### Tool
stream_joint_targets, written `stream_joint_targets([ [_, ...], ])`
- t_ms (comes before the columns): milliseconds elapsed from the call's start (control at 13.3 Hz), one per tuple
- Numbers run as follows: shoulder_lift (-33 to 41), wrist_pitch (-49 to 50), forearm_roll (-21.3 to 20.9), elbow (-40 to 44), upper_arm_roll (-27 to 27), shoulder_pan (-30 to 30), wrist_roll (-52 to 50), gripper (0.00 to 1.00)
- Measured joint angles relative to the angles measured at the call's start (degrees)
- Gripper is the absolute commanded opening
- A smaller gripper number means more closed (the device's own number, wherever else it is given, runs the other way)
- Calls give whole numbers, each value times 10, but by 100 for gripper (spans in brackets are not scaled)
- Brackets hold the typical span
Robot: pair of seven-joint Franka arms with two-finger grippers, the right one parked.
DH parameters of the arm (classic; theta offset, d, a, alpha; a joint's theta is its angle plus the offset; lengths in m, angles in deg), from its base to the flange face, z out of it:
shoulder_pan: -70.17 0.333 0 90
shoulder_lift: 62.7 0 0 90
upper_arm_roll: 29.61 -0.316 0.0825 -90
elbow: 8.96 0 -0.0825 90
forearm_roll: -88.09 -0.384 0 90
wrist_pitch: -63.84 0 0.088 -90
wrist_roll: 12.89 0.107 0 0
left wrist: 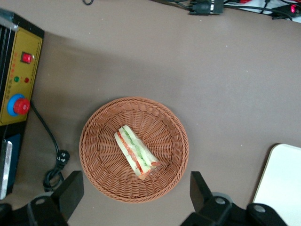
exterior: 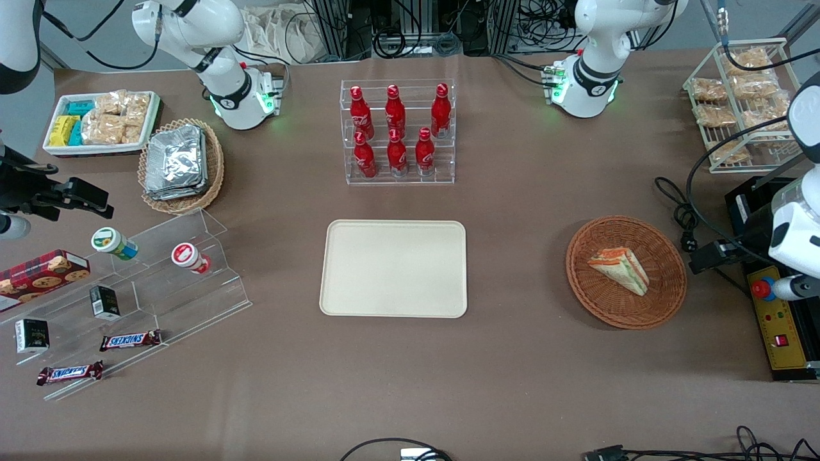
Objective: Place sandwich from basket to tray
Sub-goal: 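Move the left gripper toward the wicker basket with the sandwich, then lower the open left gripper around the wrapped sandwich in the basket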
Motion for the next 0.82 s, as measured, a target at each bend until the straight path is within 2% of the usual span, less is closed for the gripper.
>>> stream_joint_targets([
  [225,-17,-6,0,-25,0,1,-139,100],
  [600,-27,-130,0,-152,4,-3,-369,100],
  [825,-29,-189,-1,-219,8,-17,-449,100],
])
